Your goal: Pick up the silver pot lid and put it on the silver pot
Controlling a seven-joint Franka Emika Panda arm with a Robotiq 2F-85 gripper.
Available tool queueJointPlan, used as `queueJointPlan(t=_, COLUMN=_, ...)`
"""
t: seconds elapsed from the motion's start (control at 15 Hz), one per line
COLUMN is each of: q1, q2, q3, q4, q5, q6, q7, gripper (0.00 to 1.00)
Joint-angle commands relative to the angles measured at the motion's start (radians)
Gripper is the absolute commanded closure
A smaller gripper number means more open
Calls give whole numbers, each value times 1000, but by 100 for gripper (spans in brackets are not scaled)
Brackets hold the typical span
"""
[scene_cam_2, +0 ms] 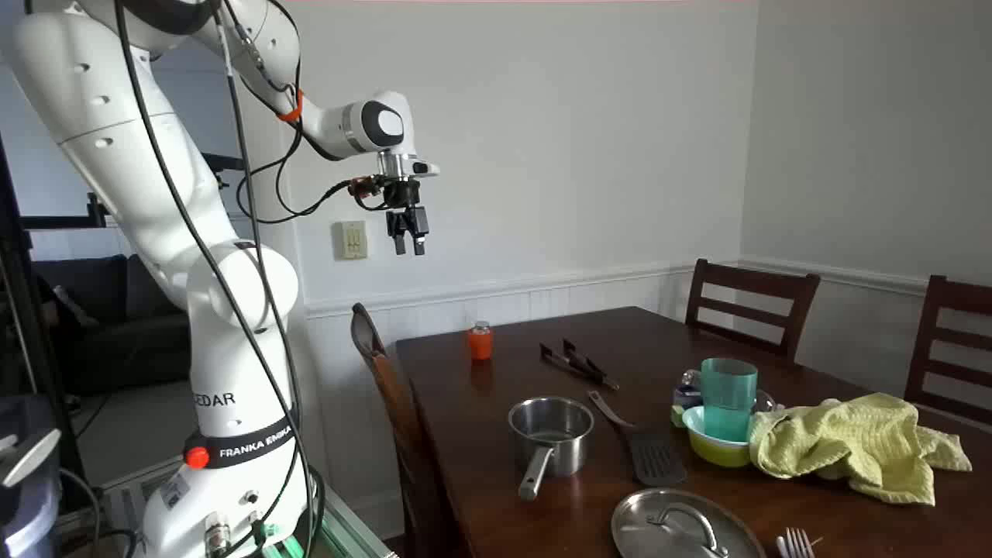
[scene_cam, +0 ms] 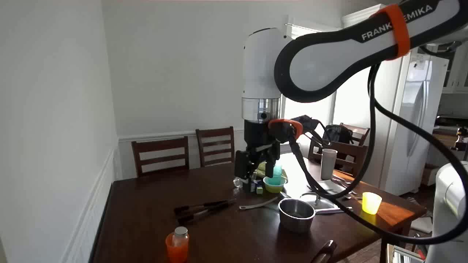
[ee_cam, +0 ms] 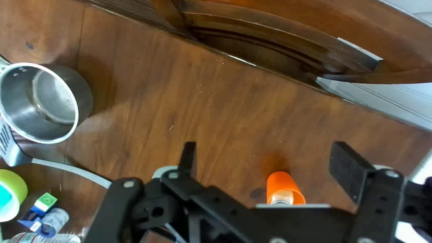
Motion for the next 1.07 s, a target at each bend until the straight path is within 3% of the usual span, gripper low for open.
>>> queueJointPlan(t=0.0, q1=21, q2=3, q3=-19, q4=2, q5=-8, q6=-2, q7=7, gripper=0)
queueJointPlan(t=0.73, q1=21, q2=3, q3=-19, q4=2, q5=-8, q6=-2, q7=7, gripper=0)
queueJointPlan(t=1.0, q1=-25, q2=42, q3=-64, q4=-32, q5=10, q6=-34, q7=95, gripper=0)
